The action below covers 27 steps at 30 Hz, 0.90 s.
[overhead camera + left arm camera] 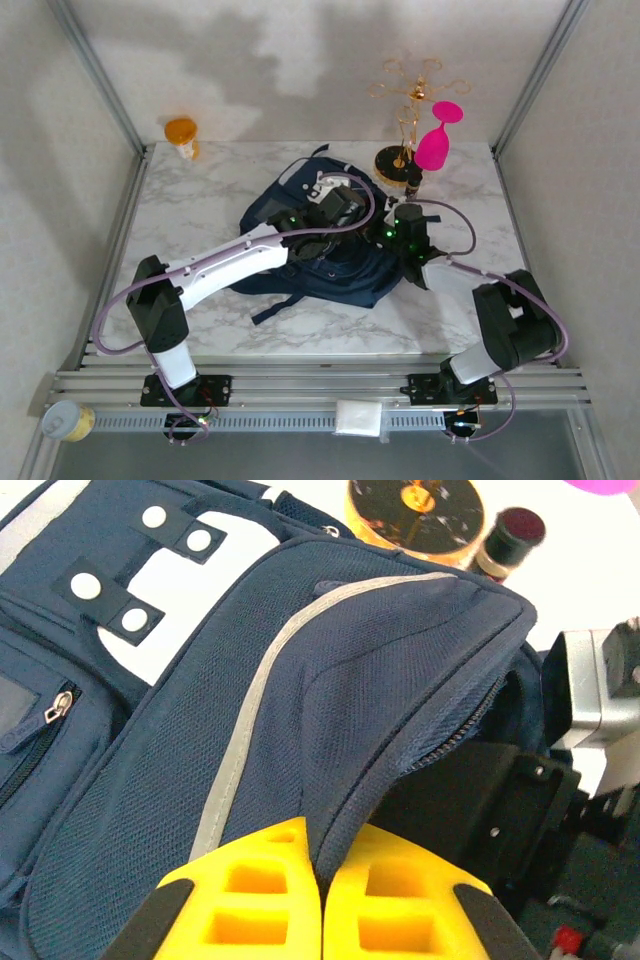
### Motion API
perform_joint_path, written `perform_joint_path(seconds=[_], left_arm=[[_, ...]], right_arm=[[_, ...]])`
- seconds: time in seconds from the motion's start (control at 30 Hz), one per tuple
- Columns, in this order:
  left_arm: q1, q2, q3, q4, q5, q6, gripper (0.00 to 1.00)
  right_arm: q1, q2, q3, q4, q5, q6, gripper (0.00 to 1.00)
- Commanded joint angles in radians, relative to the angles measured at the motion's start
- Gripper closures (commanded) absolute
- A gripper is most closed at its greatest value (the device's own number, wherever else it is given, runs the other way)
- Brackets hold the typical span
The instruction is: Pack the student bag
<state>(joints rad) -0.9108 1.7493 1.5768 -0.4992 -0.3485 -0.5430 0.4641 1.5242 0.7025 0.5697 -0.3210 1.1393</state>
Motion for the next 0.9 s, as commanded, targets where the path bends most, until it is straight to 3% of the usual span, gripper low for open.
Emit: perform_joint_path(seconds=[0.0,0.1,0.2,0.4,0.5,0.7,0.8,0.87], left_arm=[[0.021,-0.051,0.042,0.071,-0.075,-0.082,1.0],[0.039,-0.054,0.025,0.085,-0.063,-0.103,1.0],[0.046,-0.051,0.012,0.102,-0.068,-0.105,1.0],[0.059,-0.06,0.0,0.106,-0.067,-0.121,1.0],[0.06,-0.065,-0.012,0.118,-0.047,-0.115,1.0],[0.059,-0.057,-0.011,0.125,-0.018,-0.137,1.0],[0.059,-0.055,-0.022,0.148,0.018,-0.141,1.0],[0.062,-0.042,-0.037,0.155,0.033,-0.141,0.95]], right_arm=[[0.034,0.046,0.073,0.018,0.048,-0.066,0.83],[0.021,0.029,0.097,-0.094,0.035,-0.107,0.62],[0.019,-0.026,0.133,-0.256,0.068,-0.187,0.48],[-0.008,-0.125,0.163,-0.547,0.147,-0.265,0.38],[-0.022,-0.133,0.179,-0.595,0.16,-0.29,0.4],[0.003,-0.058,0.225,-0.554,0.086,-0.265,0.69],[0.018,0.001,0.242,-0.516,0.013,-0.244,0.74],[0.018,-0.008,0.264,-0.566,0.039,-0.275,0.76]])
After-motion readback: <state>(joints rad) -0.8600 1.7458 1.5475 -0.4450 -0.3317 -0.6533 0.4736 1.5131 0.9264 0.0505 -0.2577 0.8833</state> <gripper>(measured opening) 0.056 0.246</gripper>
